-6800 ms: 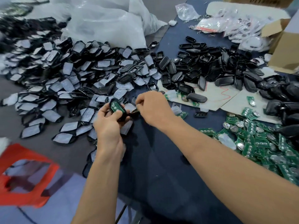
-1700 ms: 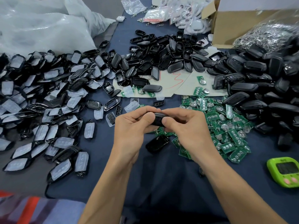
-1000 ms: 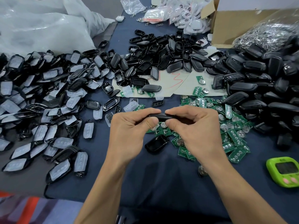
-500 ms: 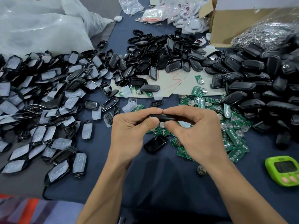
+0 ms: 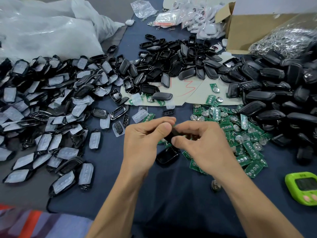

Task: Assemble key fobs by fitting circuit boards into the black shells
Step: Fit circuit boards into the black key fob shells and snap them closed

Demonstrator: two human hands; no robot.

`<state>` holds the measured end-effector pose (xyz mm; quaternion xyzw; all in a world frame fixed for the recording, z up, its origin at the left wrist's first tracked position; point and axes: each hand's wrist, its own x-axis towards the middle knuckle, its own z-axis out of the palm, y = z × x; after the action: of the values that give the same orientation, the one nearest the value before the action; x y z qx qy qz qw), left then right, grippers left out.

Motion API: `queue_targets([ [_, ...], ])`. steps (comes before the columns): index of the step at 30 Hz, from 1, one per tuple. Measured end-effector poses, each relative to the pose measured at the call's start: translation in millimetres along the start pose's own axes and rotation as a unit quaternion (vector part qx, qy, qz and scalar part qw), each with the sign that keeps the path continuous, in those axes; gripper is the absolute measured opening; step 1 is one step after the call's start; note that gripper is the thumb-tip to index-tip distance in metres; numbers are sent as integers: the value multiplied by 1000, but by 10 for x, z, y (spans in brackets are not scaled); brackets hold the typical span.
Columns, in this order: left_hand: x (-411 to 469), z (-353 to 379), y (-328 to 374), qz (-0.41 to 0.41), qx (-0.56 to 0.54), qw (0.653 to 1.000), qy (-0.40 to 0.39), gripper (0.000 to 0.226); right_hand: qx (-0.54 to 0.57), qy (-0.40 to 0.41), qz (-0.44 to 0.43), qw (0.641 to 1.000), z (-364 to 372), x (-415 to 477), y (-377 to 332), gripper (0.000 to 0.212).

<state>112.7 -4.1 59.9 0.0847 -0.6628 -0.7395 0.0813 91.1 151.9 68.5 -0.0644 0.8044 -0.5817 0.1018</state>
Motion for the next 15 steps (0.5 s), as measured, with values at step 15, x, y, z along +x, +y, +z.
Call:
queue_targets([
  [15, -107, 263, -78, -71, -99, 989, 85, 34, 389, 21, 116, 914, 334, -94, -5, 27],
])
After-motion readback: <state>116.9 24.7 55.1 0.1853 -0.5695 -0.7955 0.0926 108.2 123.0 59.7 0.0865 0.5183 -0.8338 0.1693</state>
